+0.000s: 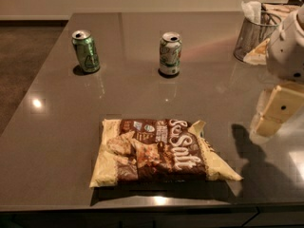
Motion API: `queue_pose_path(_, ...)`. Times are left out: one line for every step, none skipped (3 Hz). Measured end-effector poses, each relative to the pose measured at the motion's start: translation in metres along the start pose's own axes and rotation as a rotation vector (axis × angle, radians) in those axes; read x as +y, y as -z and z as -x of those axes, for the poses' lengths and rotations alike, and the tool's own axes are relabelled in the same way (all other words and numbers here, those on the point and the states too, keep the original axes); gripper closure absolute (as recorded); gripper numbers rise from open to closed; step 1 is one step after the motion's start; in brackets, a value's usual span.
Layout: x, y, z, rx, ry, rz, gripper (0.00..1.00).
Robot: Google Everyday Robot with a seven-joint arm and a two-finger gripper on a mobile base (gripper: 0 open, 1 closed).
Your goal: Move brown chip bag near 7up can
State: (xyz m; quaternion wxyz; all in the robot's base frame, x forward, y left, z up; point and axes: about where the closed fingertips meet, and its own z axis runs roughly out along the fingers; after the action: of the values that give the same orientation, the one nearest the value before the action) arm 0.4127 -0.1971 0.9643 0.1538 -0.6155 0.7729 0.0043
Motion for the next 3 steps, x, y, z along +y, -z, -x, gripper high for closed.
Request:
queue_pose_path(0.044, -0.015, 0.017, -0.075, 0.047, 0.074, 0.0)
queue_pose_path(0.075, -0.03, 0.034, -0.118, 0.106, 0.116, 0.0)
queue_pose_path(0.093, -0.053, 0.054, -0.141, 0.154, 0.131, 0.0)
